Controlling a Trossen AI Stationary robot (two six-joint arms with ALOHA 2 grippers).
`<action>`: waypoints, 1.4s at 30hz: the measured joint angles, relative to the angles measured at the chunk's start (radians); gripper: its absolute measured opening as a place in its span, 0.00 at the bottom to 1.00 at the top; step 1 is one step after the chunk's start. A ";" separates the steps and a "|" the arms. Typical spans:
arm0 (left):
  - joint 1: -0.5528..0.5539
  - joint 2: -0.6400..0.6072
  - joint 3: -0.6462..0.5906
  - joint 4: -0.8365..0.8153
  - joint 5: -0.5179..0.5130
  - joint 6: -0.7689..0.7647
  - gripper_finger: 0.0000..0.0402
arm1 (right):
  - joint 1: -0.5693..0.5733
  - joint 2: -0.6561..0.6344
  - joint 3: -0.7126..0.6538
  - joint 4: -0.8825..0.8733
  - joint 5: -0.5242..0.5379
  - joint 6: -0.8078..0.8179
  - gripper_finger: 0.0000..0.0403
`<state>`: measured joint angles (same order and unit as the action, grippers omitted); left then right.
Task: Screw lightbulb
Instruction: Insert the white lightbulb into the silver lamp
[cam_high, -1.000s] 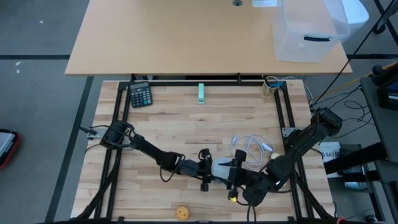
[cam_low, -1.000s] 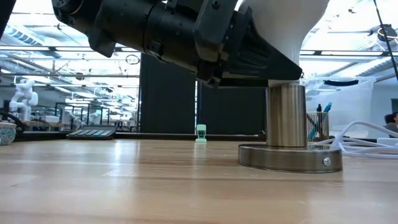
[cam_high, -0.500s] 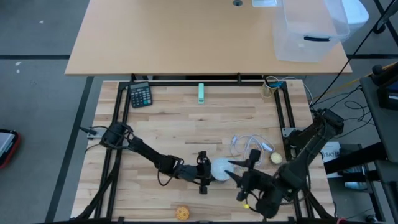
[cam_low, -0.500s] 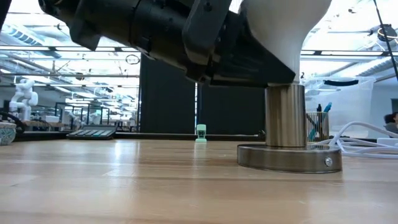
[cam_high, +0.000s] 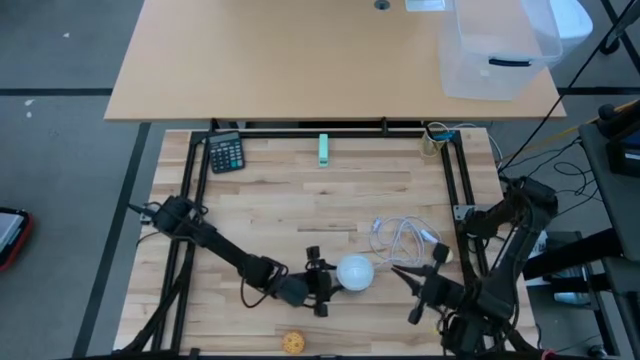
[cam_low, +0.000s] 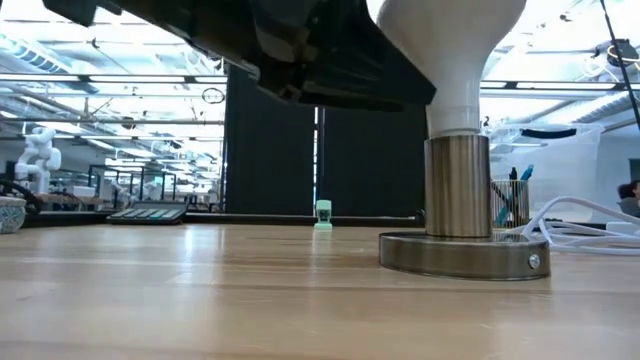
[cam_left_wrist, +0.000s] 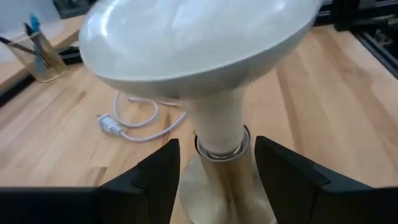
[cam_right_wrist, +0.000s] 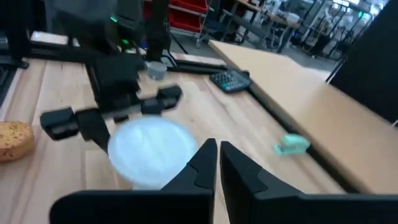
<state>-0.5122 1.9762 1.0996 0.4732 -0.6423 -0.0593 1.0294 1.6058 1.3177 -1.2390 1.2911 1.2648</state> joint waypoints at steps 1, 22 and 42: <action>-0.006 0.000 0.000 0.003 -0.017 -0.006 0.52 | 0.009 0.000 -0.026 -0.019 -0.002 0.065 0.01; -0.035 0.001 0.000 0.023 -0.071 -0.146 0.52 | -0.086 0.000 -0.625 1.132 -0.043 -0.209 0.00; -0.108 0.088 -0.001 0.128 -0.193 -0.200 0.02 | -0.174 0.000 -0.625 1.237 -0.142 -0.297 0.00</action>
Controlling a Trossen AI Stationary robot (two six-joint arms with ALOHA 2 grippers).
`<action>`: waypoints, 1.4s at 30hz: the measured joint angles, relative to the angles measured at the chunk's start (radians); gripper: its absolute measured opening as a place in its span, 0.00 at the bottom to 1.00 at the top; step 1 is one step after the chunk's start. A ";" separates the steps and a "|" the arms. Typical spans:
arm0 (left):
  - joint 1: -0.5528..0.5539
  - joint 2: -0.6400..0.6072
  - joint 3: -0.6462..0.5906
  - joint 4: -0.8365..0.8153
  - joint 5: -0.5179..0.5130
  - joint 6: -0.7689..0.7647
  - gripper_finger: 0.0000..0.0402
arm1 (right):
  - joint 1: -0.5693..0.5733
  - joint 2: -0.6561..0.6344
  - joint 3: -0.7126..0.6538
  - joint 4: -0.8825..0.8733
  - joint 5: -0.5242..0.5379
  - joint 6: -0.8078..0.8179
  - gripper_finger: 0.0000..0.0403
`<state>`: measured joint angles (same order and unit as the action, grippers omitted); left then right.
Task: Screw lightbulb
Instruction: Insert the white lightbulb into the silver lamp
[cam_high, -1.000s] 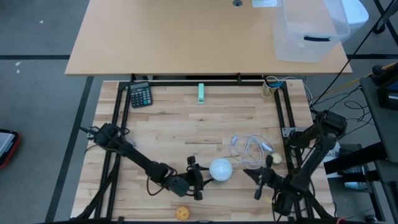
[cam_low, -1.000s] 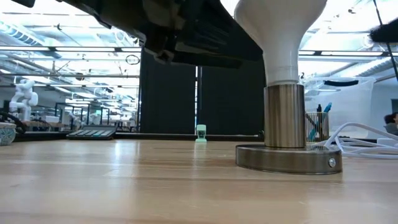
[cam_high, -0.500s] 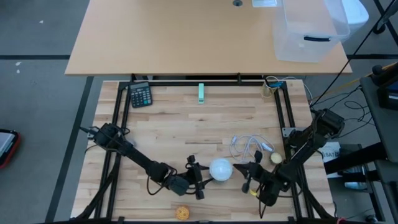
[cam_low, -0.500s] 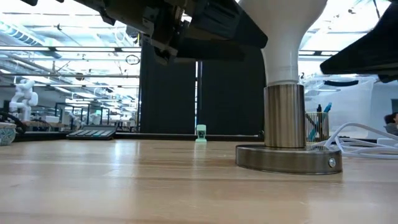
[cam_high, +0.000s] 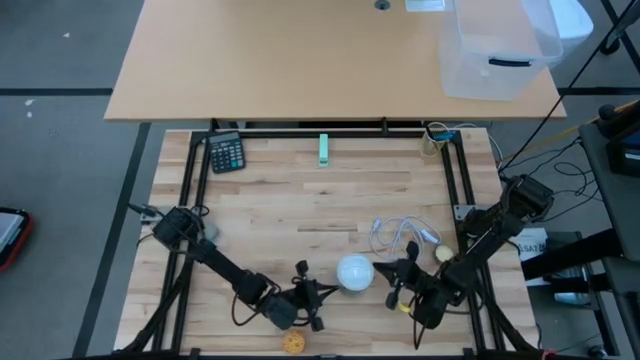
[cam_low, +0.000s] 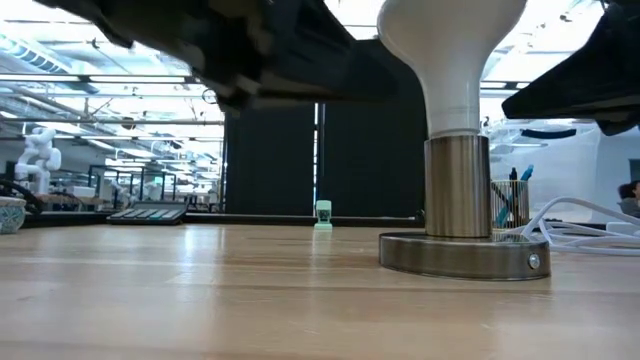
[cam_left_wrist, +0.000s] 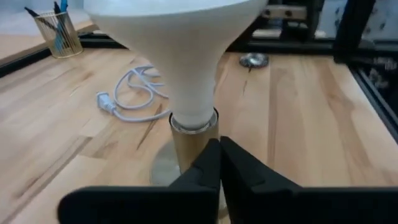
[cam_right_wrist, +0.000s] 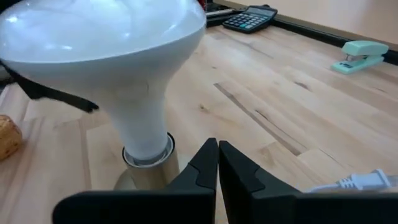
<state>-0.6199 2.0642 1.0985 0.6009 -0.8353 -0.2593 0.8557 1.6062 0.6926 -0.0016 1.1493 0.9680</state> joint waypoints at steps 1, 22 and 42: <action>0.003 0.023 0.000 0.052 0.003 0.004 0.01 | -0.006 0.000 0.000 0.010 -0.004 -0.011 0.00; -0.029 0.118 -0.132 0.599 -0.074 0.215 0.00 | -0.045 0.000 0.000 0.063 0.001 -0.098 0.00; 0.118 0.118 -0.199 0.756 0.371 0.294 0.00 | -0.055 0.000 0.002 0.105 0.002 -0.138 0.00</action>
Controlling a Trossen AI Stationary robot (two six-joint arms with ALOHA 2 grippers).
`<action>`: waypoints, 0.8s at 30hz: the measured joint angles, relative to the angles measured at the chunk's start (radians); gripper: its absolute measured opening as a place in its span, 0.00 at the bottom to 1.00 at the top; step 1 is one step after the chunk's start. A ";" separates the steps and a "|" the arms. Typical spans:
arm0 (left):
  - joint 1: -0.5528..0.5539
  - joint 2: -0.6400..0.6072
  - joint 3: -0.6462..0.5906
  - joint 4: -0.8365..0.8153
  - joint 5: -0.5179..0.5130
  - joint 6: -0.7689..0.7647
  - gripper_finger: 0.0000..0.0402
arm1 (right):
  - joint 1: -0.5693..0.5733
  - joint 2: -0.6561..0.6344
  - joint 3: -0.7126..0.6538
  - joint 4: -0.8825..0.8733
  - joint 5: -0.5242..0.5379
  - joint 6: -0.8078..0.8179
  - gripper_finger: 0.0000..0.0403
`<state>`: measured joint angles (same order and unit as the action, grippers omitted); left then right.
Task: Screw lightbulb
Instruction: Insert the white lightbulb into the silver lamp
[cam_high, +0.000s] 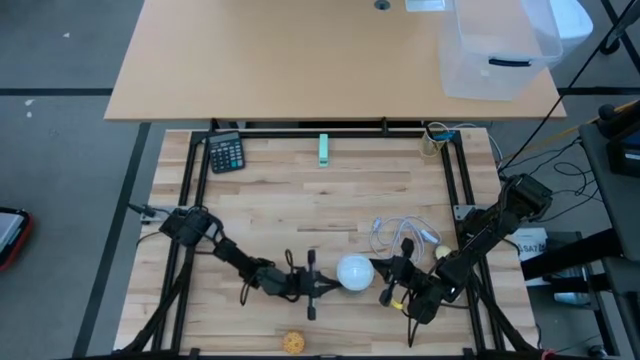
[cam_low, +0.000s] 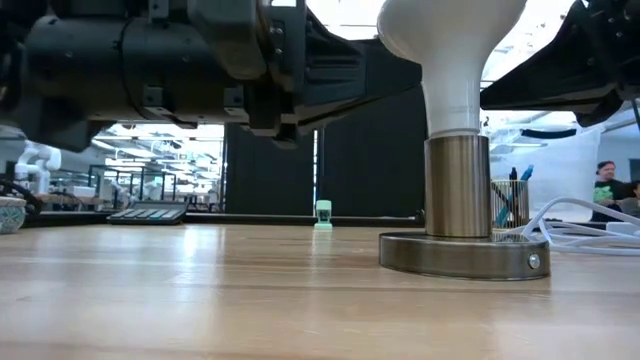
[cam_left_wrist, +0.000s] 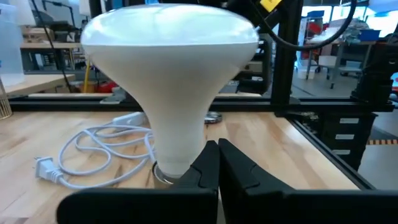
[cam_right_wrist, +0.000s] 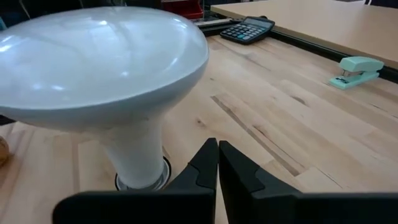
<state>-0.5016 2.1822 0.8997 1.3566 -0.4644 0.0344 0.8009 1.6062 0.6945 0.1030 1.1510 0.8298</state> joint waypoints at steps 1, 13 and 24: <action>0.003 0.000 0.000 0.000 0.003 0.000 0.00 | -0.002 0.000 0.000 0.004 0.000 -0.006 0.00; 0.004 0.000 0.000 0.053 0.006 0.047 0.00 | -0.004 0.000 0.000 0.076 0.000 -0.094 0.00; -0.001 -0.004 0.000 0.104 -0.041 0.102 0.00 | -0.003 0.000 0.000 0.111 -0.001 -0.121 0.00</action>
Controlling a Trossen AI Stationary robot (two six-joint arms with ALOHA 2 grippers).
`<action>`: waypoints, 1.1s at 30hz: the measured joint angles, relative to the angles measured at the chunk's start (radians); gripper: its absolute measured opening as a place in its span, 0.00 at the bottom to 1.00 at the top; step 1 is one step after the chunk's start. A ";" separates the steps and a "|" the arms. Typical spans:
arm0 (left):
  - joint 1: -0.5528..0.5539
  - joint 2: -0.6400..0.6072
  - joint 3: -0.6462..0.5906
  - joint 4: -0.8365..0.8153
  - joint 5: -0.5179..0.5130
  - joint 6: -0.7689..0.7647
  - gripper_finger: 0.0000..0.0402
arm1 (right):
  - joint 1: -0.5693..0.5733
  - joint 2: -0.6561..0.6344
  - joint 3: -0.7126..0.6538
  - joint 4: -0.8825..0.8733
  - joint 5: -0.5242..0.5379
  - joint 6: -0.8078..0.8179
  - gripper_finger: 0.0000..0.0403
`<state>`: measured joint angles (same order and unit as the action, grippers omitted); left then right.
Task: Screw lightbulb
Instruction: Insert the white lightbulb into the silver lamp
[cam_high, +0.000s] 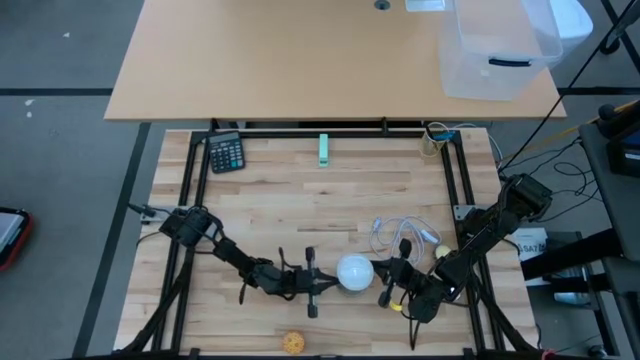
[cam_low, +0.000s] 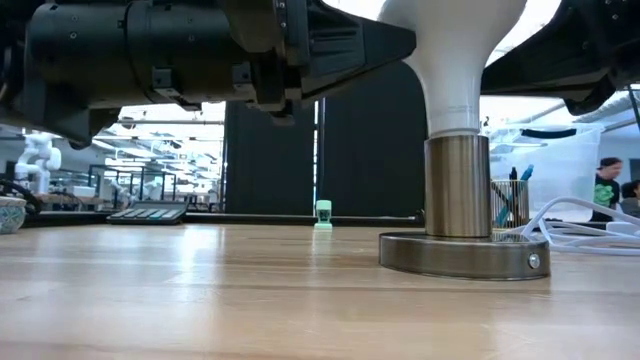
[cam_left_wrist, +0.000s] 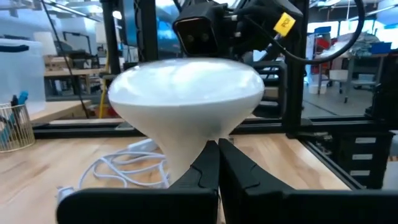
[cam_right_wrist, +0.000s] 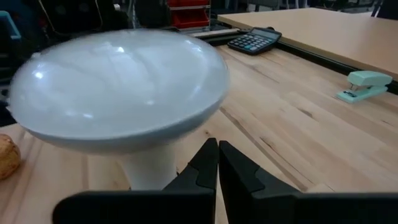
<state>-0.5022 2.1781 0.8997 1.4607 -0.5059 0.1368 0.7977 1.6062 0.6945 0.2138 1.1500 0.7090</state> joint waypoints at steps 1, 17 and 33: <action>0.000 -0.001 0.000 0.001 -0.002 0.000 0.00 | 0.001 0.000 0.000 0.008 0.000 -0.009 0.00; 0.031 -0.001 0.000 -0.001 -0.001 -0.023 0.00 | 0.002 0.000 0.000 0.016 -0.061 -0.021 0.00; 0.063 -0.001 0.000 -0.046 0.028 -0.077 0.00 | 0.003 0.000 0.000 0.020 -0.137 -0.043 0.00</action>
<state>-0.4392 2.1773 0.8997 1.4145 -0.4782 0.0601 0.8003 1.6062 0.6945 0.2340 1.0134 0.6660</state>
